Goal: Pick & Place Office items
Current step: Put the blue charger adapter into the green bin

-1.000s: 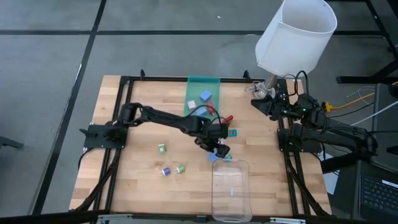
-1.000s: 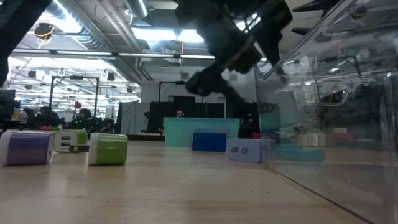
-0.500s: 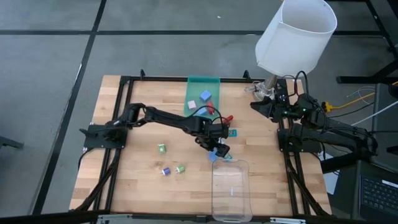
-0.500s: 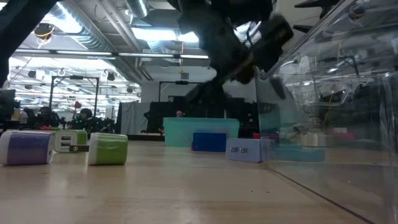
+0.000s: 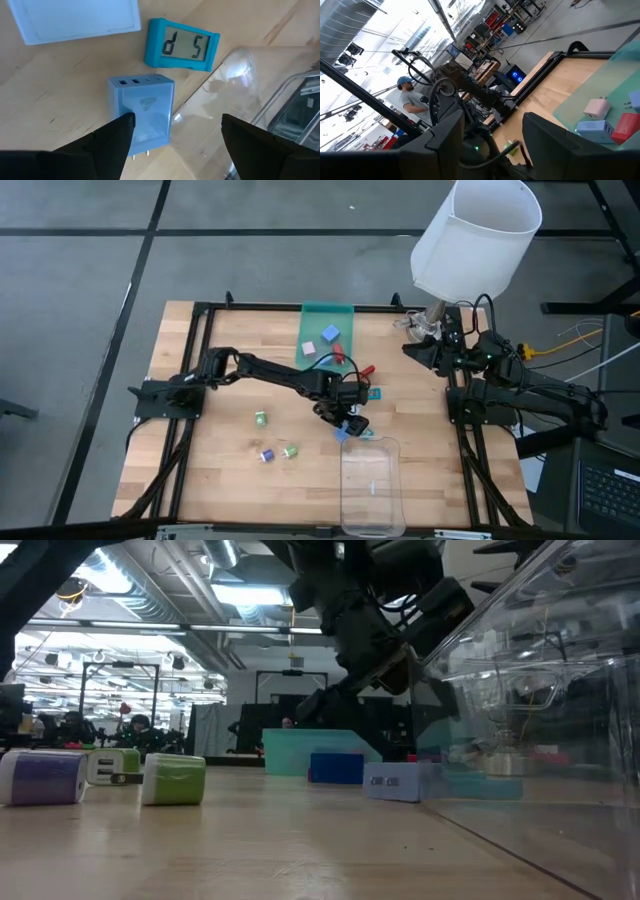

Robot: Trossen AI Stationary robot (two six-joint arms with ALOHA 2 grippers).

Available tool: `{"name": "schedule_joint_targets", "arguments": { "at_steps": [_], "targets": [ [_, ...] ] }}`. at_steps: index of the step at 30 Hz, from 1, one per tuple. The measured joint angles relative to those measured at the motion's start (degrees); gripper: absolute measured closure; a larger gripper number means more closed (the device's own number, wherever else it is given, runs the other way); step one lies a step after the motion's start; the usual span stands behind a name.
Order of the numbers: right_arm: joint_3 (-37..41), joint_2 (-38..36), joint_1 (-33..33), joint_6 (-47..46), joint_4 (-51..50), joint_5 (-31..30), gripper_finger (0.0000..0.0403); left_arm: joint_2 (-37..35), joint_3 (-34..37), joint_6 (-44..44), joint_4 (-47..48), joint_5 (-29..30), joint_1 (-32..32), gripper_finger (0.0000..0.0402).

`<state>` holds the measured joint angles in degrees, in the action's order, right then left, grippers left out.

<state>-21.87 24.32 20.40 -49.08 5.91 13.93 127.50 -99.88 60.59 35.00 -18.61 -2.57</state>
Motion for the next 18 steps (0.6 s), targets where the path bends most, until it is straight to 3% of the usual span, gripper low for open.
{"name": "schedule_joint_targets", "arguments": {
  "at_steps": [6,18],
  "targets": [
    [0.0,0.0,0.01,0.02,0.0,0.01,0.0202,0.04,-0.15,-4.52,6.27,0.0,0.12,0.0105],
    [0.0,0.0,0.0,1.1,-1.35,0.02,0.0202,0.15,-0.04,-9.27,9.75,0.62,1.82,0.0105]
  ]
}}
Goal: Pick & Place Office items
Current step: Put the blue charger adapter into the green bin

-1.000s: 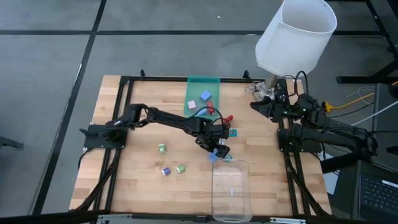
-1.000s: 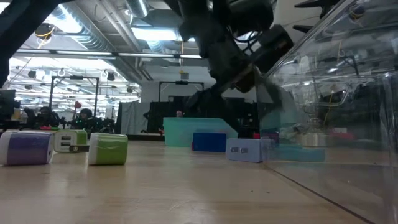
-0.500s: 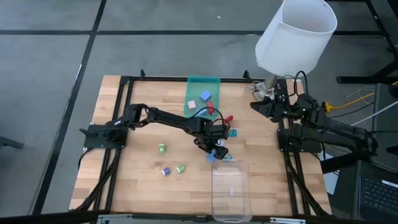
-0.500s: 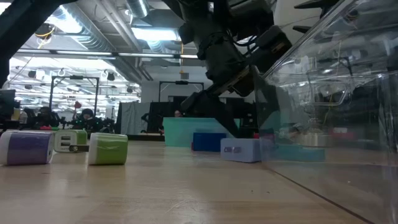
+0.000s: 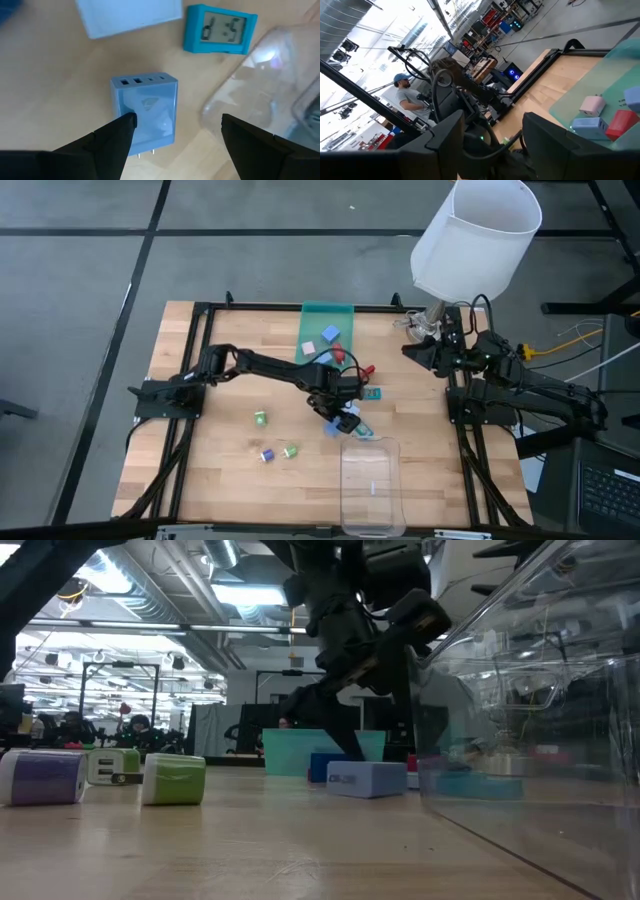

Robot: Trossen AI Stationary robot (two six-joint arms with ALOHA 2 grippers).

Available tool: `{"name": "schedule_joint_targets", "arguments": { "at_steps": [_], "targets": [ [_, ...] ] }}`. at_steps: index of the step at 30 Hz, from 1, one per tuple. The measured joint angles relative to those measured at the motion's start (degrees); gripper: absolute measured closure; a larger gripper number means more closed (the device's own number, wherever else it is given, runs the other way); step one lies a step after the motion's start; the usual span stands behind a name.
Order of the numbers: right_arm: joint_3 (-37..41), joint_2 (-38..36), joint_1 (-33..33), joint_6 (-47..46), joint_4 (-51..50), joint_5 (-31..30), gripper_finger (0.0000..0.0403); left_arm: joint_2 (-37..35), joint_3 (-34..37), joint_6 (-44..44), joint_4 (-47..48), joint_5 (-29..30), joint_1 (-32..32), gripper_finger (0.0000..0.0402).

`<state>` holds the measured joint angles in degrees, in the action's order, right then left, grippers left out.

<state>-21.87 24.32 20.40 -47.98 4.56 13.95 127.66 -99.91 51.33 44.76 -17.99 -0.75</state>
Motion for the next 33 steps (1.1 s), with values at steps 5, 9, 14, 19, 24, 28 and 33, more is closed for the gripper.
{"name": "schedule_joint_targets", "arguments": {
  "at_steps": [5,9,14,19,24,28,33],
  "targets": [
    [0.0,0.0,0.02,0.81,-1.53,0.0,0.0202,0.0,0.08,-1.98,0.72,1.06,0.47,0.0105],
    [0.01,0.0,0.01,1.13,-2.52,0.0,0.0202,0.0,0.1,-3.37,1.11,1.15,1.17,0.0105],
    [0.0,0.0,0.02,1.96,-2.63,0.0,0.0202,-0.07,0.08,-4.19,4.2,2.42,2.01,0.0105],
    [0.0,0.0,0.02,1.78,-2.63,0.0,0.0202,-0.15,0.04,-6.55,6.55,4.99,2.01,0.0112],
    [0.01,0.0,0.01,1.73,-2.69,0.0,0.0202,-0.17,0.06,-7.86,6.34,7.47,2.07,0.0114],
    [0.02,0.0,0.0,1.76,-4.06,0.0,0.0202,-0.63,1.9,-8.82,5.44,8.46,3.02,0.0114],
    [0.01,0.0,0.0,1.92,-6.95,0.0,0.0202,-0.74,3.77,-12.03,7.47,12.64,3.0,0.0114]
  ]
}}
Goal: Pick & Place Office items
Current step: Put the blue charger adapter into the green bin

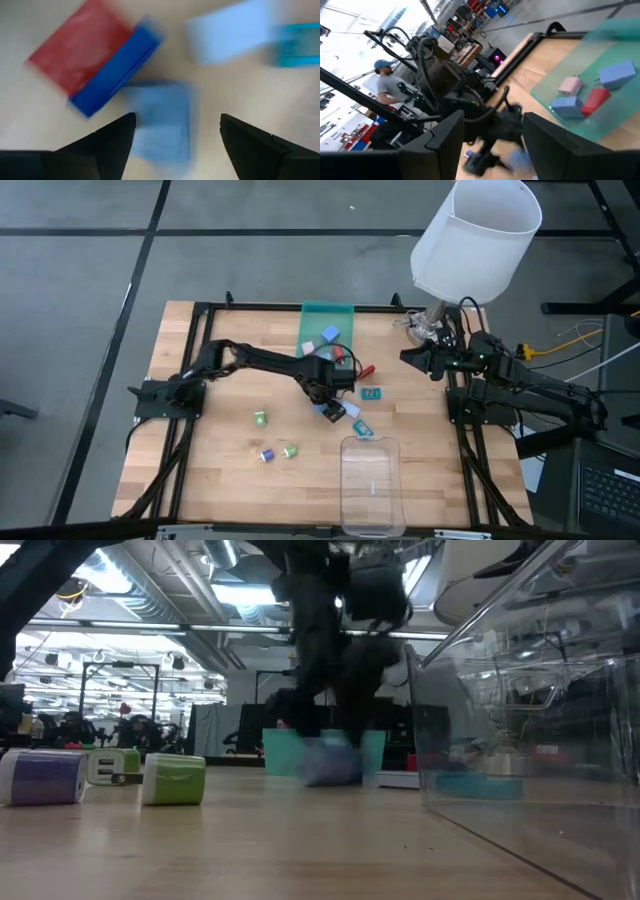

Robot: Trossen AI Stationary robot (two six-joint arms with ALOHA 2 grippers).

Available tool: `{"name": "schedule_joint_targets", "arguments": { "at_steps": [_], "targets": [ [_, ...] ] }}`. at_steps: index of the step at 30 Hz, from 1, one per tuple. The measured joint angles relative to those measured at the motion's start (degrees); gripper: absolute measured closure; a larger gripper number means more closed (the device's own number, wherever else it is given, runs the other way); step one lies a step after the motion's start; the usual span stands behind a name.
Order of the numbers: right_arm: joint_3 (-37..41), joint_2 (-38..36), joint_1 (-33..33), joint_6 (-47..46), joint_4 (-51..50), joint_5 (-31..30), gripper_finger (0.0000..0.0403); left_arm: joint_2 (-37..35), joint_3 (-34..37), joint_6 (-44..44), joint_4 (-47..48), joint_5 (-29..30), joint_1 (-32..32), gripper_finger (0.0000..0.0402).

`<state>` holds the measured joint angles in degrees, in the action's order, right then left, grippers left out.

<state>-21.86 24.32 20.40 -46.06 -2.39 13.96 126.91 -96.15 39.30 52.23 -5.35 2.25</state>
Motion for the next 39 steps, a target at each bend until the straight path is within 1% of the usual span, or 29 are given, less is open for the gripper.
{"name": "schedule_joint_targets", "arguments": {
  "at_steps": [1,2,4,10,14,16,18,22,23,26,31,32,34,37,39],
  "targets": [
    [0.02,0.0,0.02,0.0,-0.2,0.0,0.0202,0.92,-0.03,-0.37,2.13,1.16,0.14,0.0115],
    [0.0,0.0,0.01,0.01,-0.42,0.0,0.0202,0.71,-0.01,0.04,-0.36,0.31,0.26,0.0114],
    [0.02,0.04,0.02,-0.03,-0.39,0.0,0.0202,0.97,-0.75,0.44,1.29,0.04,0.16,0.0114],
    [0.02,0.07,0.0,-1.08,-0.26,0.01,0.0202,0.83,-2.27,0.41,1.91,0.46,-0.21,0.0114],
    [0.02,0.07,0.02,-1.63,-0.23,0.0,0.0202,1.06,-2.4,0.41,1.82,-0.01,0.07,0.0114],
    [0.02,0.09,0.02,-2.06,-0.22,0.02,0.0202,1.07,-2.4,0.45,1.76,-1.44,0.35,0.0116],
    [0.02,0.09,0.02,-2.84,-0.2,0.0,0.0202,1.06,-2.19,0.45,1.51,-2.09,0.35,0.0129],
    [0.02,0.09,0.02,-3.02,0.4,0.0,0.0202,0.68,-0.09,0.78,0.28,-3.44,0.32,0.0186],
    [0.02,0.09,0.02,-3.02,0.61,0.0,0.0202,0.68,0.53,0.58,-0.09,-4.14,0.32,0.0192],
    [0.02,0.09,0.0,-3.13,1.56,0.02,0.0202,0.59,1.84,0.16,-0.47,-5.66,0.29,0.0191],
    [0.02,0.09,0.02,-3.86,2.1,0.0,0.0202,0.03,1.06,0.25,0.5,-7.47,-0.08,0.0191],
    [0.02,0.09,0.01,-3.88,2.19,0.01,0.0202,-0.41,0.56,0.4,0.72,-8.21,-0.08,0.0191],
    [0.02,0.09,0.02,-3.87,2.26,0.0,0.0202,-0.88,-0.01,1.11,1.95,-11.7,-0.32,0.0191],
    [0.02,0.09,0.0,-3.2,2.4,-0.04,0.0202,-3.62,-1.32,1.98,1.09,-12.22,-0.86,0.0191],
    [0.02,0.09,0.02,-2.96,2.4,-0.9,0.0202,-6.75,-2.62,2.07,-0.2,-9.99,-0.2,0.0191]
  ]
}}
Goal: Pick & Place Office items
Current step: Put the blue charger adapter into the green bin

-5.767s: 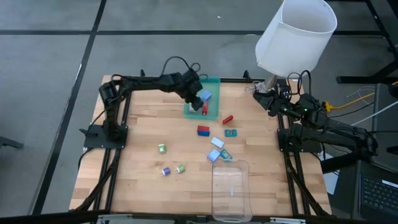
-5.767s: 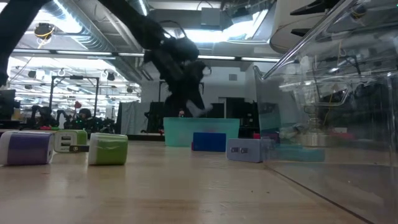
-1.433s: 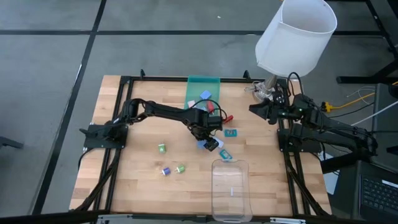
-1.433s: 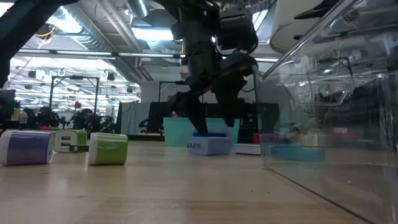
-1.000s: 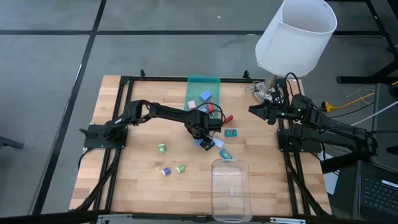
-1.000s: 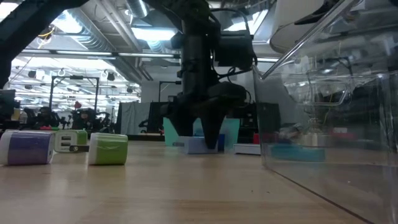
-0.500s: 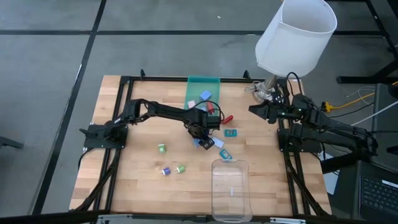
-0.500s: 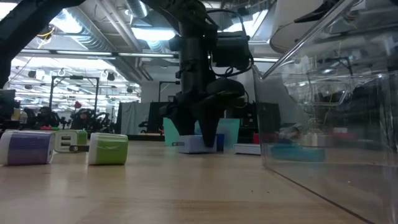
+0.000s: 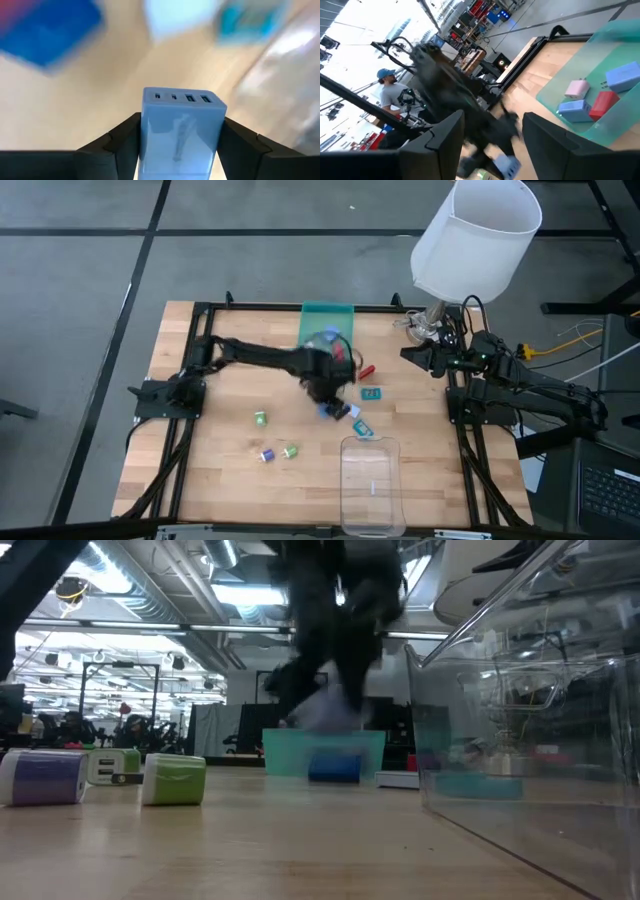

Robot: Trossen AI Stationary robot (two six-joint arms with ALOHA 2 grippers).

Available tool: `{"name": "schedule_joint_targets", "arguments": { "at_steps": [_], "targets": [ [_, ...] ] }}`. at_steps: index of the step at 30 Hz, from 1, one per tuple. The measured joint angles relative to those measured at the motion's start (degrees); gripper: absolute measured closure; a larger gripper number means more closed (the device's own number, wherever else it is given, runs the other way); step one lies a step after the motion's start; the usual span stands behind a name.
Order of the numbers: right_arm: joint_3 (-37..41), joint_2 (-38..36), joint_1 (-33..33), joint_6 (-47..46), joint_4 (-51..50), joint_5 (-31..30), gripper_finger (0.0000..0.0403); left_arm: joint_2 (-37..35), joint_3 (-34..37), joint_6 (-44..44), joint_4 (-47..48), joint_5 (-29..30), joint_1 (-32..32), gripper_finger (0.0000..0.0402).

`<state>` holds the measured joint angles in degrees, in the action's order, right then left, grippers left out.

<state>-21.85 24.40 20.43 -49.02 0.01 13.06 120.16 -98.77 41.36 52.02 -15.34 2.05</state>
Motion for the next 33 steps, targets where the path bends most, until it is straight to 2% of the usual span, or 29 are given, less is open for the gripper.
{"name": "schedule_joint_targets", "arguments": {
  "at_steps": [7,11,14,20,25,33],
  "targets": [
    [0.0,0.0,0.0,0.87,0.0,-0.61,0.0202,-7.54,-2.45,0.22,-2.07,7.92,2.03,0.0191],
    [0.0,0.0,0.0,1.47,0.01,-0.63,0.0202,-10.41,-2.45,-3.89,-3.75,15.73,5.31,0.0191],
    [0.0,0.0,-0.01,1.49,0.07,-0.63,0.0202,-11.81,-2.44,-6.04,-5.75,18.19,8.65,0.0191],
    [0.0,0.0,0.0,1.49,0.2,-0.63,0.0202,-10.63,-2.44,-14.08,-9.26,19.12,16.57,0.0191],
    [0.0,0.0,-0.02,1.49,0.17,-0.61,0.0202,-9.36,-2.44,-17.47,-10.86,17.5,21.86,0.0191],
    [0.0,0.0,0.0,1.49,-0.04,-0.63,0.0202,-5.31,-1.85,-21.16,-11.16,13.73,26.69,0.0191]
  ]
}}
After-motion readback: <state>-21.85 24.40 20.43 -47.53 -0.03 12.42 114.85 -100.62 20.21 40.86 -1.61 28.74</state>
